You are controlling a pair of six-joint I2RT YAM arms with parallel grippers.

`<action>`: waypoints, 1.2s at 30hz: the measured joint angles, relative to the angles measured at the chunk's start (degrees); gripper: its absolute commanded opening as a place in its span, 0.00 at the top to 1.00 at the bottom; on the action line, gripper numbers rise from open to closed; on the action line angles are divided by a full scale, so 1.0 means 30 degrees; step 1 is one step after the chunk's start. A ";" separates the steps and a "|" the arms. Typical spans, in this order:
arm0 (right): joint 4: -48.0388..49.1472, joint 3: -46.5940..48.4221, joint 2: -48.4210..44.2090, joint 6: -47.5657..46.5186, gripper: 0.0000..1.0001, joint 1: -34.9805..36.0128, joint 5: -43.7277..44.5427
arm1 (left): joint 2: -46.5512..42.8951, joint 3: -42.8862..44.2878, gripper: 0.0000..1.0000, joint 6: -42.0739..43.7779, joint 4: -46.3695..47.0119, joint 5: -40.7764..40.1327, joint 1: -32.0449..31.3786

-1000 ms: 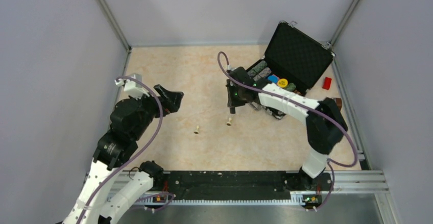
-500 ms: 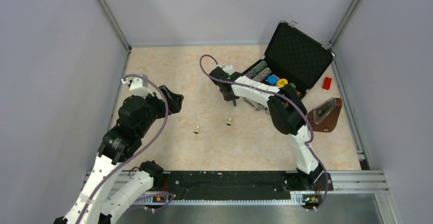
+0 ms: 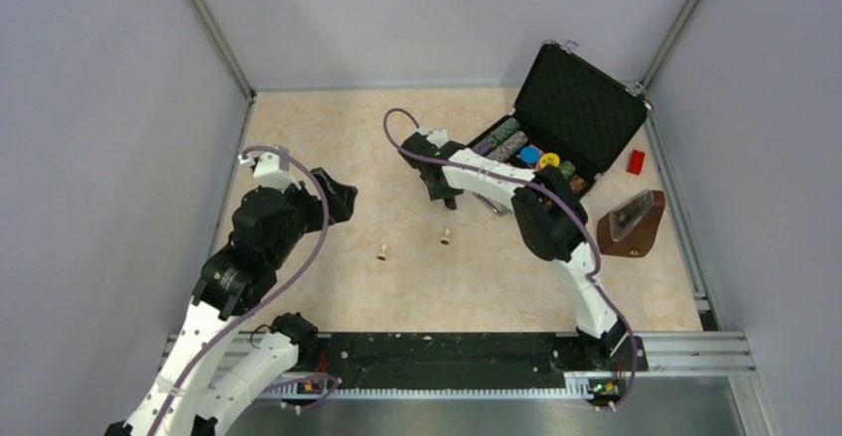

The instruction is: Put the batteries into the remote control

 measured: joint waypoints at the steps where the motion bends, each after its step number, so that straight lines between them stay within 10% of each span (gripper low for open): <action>1: 0.0000 -0.0007 0.0000 0.0044 0.63 0.0015 -0.0087 | -0.0087 -0.0051 0.01 -0.0007 -0.0015 -0.0007 0.0000; 10: 0.0656 -0.1027 -0.0882 0.0554 0.35 0.0051 -0.1770 | -0.0437 -0.0131 0.01 0.0044 -0.0714 -0.0248 0.0000; 20: 0.3548 -0.7985 -0.9071 0.0634 0.01 0.0058 -0.3417 | -0.1042 -0.0073 0.01 0.1639 -0.1049 0.1756 0.0007; 36: 0.3257 -1.3799 -2.9172 -0.0714 0.01 0.0109 0.4014 | -0.4204 -0.0736 0.01 0.1843 -0.2040 0.0954 0.0007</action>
